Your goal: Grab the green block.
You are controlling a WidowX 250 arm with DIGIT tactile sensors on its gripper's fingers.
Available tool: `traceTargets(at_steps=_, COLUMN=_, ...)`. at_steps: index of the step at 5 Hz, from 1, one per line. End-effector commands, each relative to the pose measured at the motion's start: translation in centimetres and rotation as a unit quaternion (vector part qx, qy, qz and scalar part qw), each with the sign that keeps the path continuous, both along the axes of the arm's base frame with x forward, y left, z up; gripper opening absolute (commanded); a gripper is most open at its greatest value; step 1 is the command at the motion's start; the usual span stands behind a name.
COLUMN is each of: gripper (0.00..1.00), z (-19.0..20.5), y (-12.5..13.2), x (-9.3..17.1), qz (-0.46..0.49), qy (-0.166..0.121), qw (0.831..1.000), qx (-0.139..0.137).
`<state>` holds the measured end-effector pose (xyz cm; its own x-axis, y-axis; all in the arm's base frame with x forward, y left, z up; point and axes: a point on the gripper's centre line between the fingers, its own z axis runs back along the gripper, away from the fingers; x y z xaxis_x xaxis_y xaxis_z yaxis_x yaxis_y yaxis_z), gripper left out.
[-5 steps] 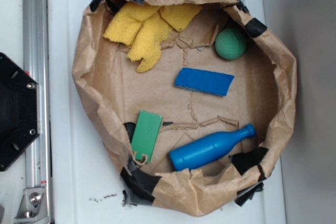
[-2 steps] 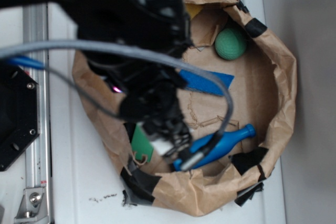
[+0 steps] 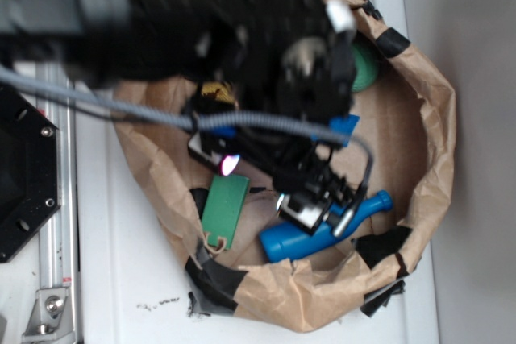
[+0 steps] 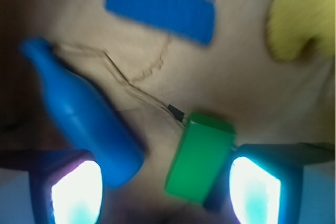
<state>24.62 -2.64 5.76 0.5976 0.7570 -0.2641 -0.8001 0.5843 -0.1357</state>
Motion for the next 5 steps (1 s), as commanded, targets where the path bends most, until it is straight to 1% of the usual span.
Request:
traceTargets(at_steps=1, gripper=1.00, z=-5.2, y=-1.0, x=-1.8, qz=-0.024, qy=-0.028, qw=0.998, qx=0.041)
traceTargets(at_steps=2, gripper=1.00, z=-5.9, y=-2.5, x=-3.4, qz=-0.044, qy=-0.011, qw=0.998, qx=0.035)
traceTargets(at_steps=3, gripper=1.00, z=-4.0, y=-2.8, x=-4.4, qz=-0.048, qy=-0.021, qw=0.998, qx=0.036)
traceTargets(at_steps=4, gripper=1.00, z=-1.8, y=-1.6, x=-4.0, qz=-0.028, qy=-0.038, qw=0.998, qx=0.031)
traceTargets(at_steps=5, gripper=1.00, z=1.9, y=0.4, x=-2.4, qz=-0.002, qy=-0.075, qw=0.996, qx=0.040)
